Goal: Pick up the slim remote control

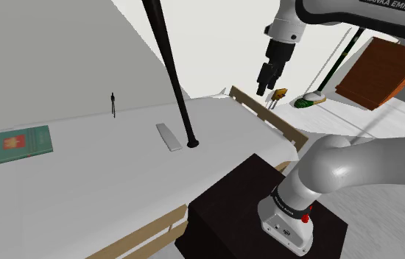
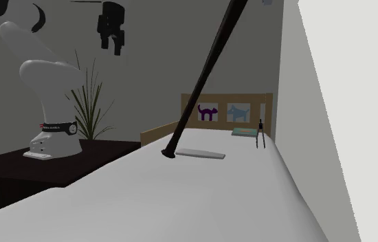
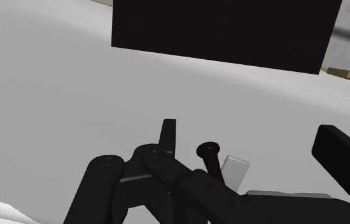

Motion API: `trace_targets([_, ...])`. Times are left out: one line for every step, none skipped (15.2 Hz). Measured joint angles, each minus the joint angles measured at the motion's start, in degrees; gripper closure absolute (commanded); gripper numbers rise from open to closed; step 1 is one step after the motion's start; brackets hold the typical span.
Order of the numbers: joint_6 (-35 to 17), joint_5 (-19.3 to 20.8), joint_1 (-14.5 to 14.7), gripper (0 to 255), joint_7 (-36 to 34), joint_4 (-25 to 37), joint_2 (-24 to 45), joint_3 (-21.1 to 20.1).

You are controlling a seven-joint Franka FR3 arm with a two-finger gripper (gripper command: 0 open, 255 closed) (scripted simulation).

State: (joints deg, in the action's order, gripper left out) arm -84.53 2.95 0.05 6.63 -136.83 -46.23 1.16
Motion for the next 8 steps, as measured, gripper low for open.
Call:
trace_targets([0.0, 0.0, 0.0, 0, 0.0, 0.0, 0.0, 0.0])
trace_targets([-0.9, -0.3, 0.1, 0, -0.6, -0.6, 0.4, -0.3])
trace_targets([-2.4, -0.6, 0.1, 0, -1.2, -1.1, 1.3, -0.7])
trace_targets([-4.2, -0.7, 0.0, 0, -1.6, -1.9, 2.2, -0.7])
trace_targets([-6.0, -1.0, 0.1, 0, -2.3, -2.7, 3.1, -1.1])
trace_targets([-7.9, -1.4, 0.1, 0, -3.1, -3.3, 4.3, -1.5])
trace_targets([-10.2, -1.9, 0.3, 0, -4.1, -4.0, 5.8, -2.1])
trace_targets([-12.4, -2.3, 0.4, 0, -5.1, -4.4, 7.4, -2.6])
